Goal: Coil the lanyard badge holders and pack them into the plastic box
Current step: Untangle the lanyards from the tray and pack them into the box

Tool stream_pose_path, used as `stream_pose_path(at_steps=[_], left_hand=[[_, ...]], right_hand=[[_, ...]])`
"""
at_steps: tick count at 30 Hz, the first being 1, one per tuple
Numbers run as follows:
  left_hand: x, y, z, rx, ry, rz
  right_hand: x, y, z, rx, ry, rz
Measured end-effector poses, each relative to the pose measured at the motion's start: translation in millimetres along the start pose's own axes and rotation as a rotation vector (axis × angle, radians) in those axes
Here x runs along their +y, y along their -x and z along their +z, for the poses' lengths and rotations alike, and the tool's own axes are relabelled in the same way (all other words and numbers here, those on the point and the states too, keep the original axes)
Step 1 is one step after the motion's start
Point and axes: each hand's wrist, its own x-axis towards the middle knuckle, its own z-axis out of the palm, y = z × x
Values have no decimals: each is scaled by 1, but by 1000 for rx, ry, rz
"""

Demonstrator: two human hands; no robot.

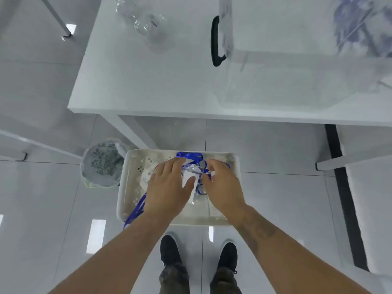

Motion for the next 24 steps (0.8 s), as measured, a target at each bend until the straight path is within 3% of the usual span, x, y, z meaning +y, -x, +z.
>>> stream_pose_path(at_steps=[6,13,16,20,24], left_hand=[[-16,-5,35,-79,30,-4],[-23,8,14,-221,90,2],[-24,10,-8,-146,129,6],[-16,5,-39,31,235,120],[-4,4,-67,19,247,137]], right_hand=[[14,-25,34,-26,-61,148],[-1,-21,12,26,-604,432],[-11,-12,-17,-28,-821,522],[-27,-1,-46,-67,-880,515],[-44,7,-61,-98,-882,460]])
